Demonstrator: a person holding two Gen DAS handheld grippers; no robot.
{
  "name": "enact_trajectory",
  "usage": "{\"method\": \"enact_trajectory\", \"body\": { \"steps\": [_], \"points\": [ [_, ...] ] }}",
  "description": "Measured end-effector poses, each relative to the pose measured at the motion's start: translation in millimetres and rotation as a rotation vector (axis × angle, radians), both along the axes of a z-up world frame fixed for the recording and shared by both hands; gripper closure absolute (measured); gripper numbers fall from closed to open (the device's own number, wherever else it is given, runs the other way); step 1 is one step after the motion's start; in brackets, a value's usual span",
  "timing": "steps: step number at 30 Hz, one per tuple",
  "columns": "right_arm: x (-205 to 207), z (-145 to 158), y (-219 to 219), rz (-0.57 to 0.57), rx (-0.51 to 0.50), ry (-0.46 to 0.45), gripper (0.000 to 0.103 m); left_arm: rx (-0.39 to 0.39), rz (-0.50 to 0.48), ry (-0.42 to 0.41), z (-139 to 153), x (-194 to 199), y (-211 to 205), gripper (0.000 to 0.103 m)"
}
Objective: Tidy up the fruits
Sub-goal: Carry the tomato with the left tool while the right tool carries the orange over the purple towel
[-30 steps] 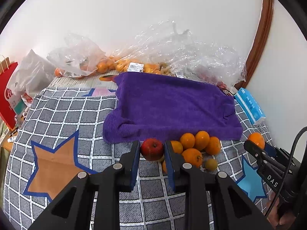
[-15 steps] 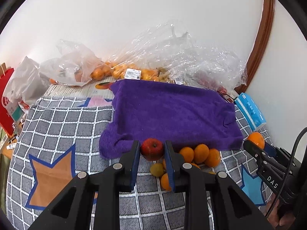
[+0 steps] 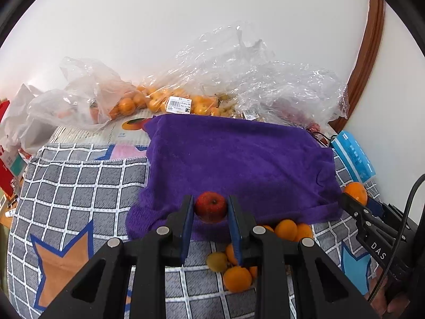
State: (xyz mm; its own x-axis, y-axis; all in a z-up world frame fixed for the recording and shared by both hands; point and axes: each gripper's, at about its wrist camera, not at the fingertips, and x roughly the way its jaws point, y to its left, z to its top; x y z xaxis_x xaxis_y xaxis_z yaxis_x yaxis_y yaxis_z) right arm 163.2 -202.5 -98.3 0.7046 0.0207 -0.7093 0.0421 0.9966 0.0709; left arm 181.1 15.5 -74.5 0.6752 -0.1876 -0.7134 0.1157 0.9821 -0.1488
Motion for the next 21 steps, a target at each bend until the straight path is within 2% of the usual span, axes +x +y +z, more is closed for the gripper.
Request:
{"method": "enact_trajectory", "body": {
  "steps": [21],
  "points": [
    [55.4,-20.2,-1.9,-0.007,0.009,0.016,0.062,0.011,0.009,0.035,-18.3,54.1,1.5,0.079]
  ]
}}
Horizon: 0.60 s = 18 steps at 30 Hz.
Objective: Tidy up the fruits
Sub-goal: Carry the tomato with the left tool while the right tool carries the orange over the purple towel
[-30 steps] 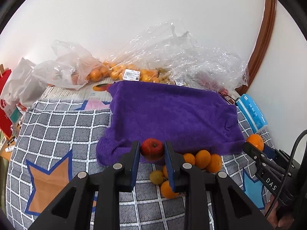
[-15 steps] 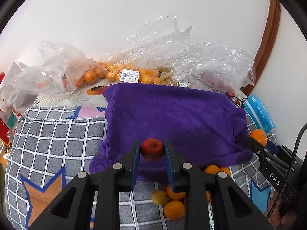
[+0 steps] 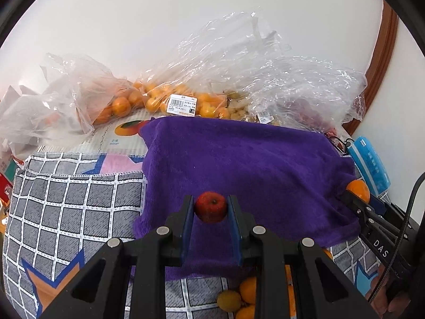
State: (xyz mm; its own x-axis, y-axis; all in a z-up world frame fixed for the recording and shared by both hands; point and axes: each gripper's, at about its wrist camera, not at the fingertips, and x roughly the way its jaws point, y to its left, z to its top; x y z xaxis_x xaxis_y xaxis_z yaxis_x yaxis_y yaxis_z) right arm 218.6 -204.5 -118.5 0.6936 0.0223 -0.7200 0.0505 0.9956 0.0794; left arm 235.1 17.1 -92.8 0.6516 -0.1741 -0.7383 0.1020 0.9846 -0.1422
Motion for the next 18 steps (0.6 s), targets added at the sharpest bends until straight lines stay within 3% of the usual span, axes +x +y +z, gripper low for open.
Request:
{"method": "enact_trajectory", "body": {
  "steps": [18],
  "points": [
    [24.8,-11.4,3.0,0.002,0.005,0.011,0.062,0.003,0.006,0.017,-11.6,22.7,0.1,0.079]
  ]
}}
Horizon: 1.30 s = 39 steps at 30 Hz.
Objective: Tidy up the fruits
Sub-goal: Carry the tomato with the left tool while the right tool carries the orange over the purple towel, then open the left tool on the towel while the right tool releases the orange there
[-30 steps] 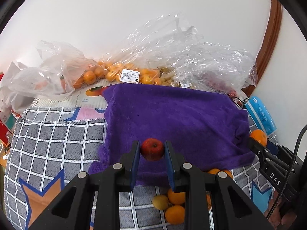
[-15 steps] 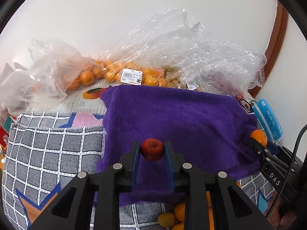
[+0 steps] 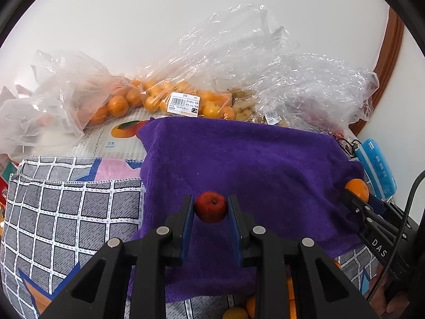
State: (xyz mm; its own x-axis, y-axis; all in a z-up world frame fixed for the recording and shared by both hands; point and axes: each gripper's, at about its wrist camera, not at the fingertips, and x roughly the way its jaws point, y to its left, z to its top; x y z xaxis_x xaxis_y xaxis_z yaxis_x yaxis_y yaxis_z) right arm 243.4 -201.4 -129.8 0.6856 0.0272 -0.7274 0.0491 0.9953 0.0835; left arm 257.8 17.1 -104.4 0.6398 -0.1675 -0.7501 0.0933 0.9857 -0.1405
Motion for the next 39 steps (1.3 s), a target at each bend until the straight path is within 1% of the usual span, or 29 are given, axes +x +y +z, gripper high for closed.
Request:
{"method": "enact_trajectory", "body": {
  "steps": [11,19,39],
  "points": [
    [10.6,-11.1,-4.3,-0.008,0.004,0.023,0.062,0.001,-0.006,0.014,-9.9,9.2,-2.6,0.079],
    [15.0,-23.0,-3.6,-0.003,0.007,0.050,0.062,0.008,-0.013,0.039,-18.4,12.7,-9.0,0.079],
    [18.5,-35.7,0.9,0.015,-0.003,0.077,0.062,0.013,-0.012,0.087,-29.7,20.3,-9.2,0.079]
  ]
}}
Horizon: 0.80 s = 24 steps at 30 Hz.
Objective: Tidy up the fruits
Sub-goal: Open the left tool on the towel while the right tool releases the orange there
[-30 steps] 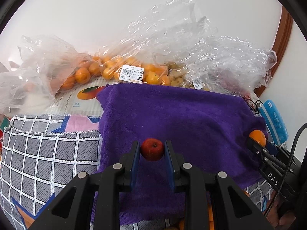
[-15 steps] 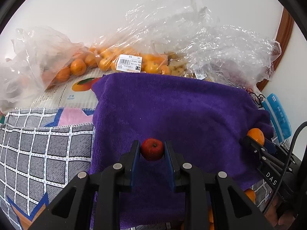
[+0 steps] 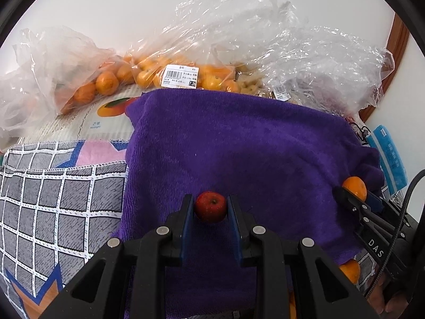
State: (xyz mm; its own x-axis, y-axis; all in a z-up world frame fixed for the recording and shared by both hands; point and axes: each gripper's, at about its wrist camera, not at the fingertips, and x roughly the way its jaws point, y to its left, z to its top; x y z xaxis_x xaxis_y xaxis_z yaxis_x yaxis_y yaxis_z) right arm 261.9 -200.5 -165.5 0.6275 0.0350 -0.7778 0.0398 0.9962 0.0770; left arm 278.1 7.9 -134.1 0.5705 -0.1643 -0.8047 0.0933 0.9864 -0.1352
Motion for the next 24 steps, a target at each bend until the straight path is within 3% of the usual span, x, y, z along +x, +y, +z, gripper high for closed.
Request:
{"method": "enact_trajectory", "body": {
  "steps": [9,13,17,24],
  "points": [
    [-0.8,-1.6,-0.2,0.009,-0.001,0.008,0.062,0.007,0.001,0.028,-2.1,0.4,-0.3,0.078],
    [-6.0,5.1,2.3,0.018,-0.010,-0.005,0.050,-0.001,0.009,0.042,1.0,-2.4,2.2,0.059],
    [-15.0,17.5,4.0,0.012,-0.018,-0.025,0.039,0.000,0.015,0.009,13.1,-13.6,5.9,0.056],
    [-42.6,37.5,1.3,-0.018,0.022,-0.041,0.038,0.021,0.019,-0.057,33.7,-47.5,10.8,0.056]
  ]
}}
